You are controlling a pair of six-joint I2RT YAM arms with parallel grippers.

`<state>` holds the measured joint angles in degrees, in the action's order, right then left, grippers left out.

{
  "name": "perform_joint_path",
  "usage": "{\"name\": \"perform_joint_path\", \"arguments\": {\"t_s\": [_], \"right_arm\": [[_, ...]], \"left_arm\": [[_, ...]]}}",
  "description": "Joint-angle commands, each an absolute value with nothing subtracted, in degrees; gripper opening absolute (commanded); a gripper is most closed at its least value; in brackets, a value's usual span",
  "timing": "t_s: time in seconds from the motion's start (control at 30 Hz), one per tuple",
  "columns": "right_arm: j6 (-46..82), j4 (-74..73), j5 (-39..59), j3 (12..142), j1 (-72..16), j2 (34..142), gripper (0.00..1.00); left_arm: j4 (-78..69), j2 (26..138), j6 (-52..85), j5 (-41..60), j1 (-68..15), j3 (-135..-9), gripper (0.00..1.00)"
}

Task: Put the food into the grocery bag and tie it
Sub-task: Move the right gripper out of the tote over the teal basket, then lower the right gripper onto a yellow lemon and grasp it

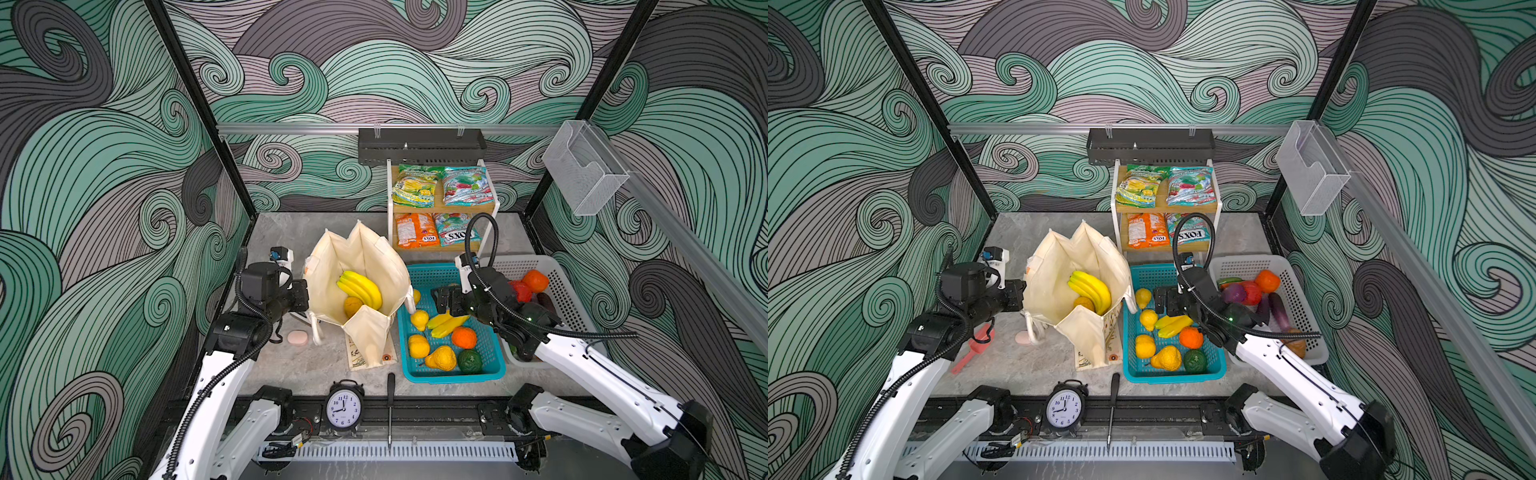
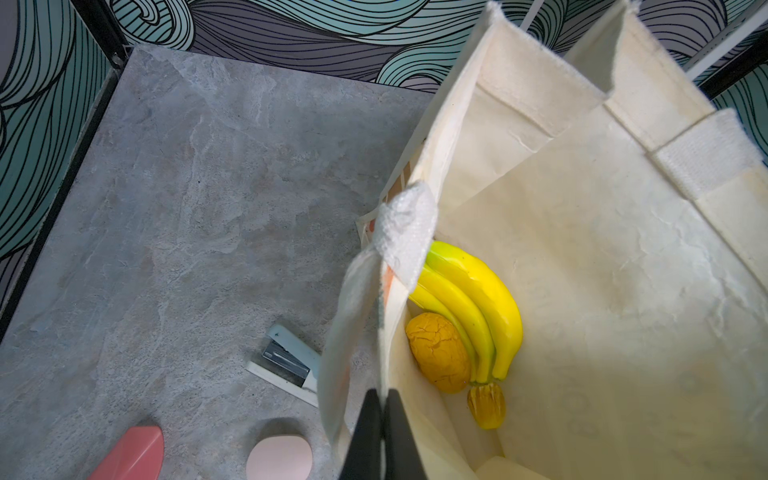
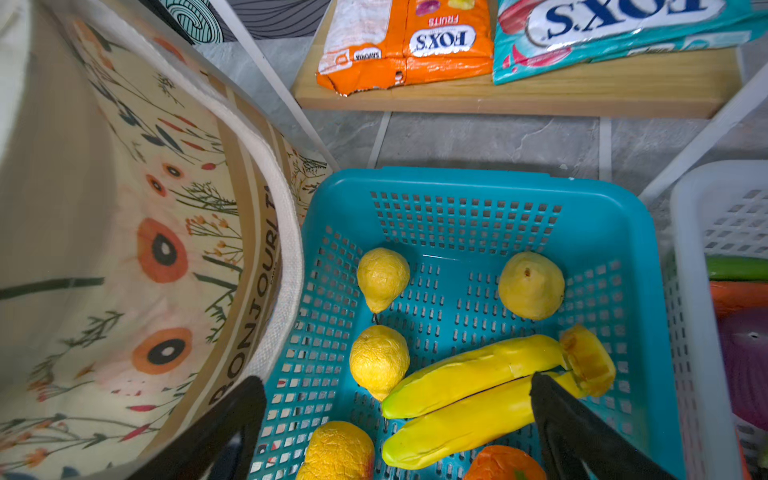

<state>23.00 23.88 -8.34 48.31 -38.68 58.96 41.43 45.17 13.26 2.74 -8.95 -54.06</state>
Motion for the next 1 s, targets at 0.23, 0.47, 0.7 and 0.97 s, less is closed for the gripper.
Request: {"name": "perform_joint_path", "arguments": {"t_s": [0.23,0.47,0.7,0.97], "right_arm": [[21.8,6.4,-2.3,42.1,-37.5,70.0,0.95],[25.6,3.3,0.2,44.9,-37.0,79.4,0.88],[27.9,-0.1,-1.1,47.3,-36.8,87.1,0.73],[29.2,-1.9,0.2,49.8,-36.9,93.5,0.68]], "left_arm": [[41.3,44.9,13.2,1.7,-8.7,-54.1,0.0],[41.1,44.8,13.2,2.8,-8.7,-54.1,0.0],[41.1,44.6,13.3,3.2,-8.7,-54.1,0.0],[41.2,45.0,13.2,2.7,-8.6,-54.1,0.0]]}}
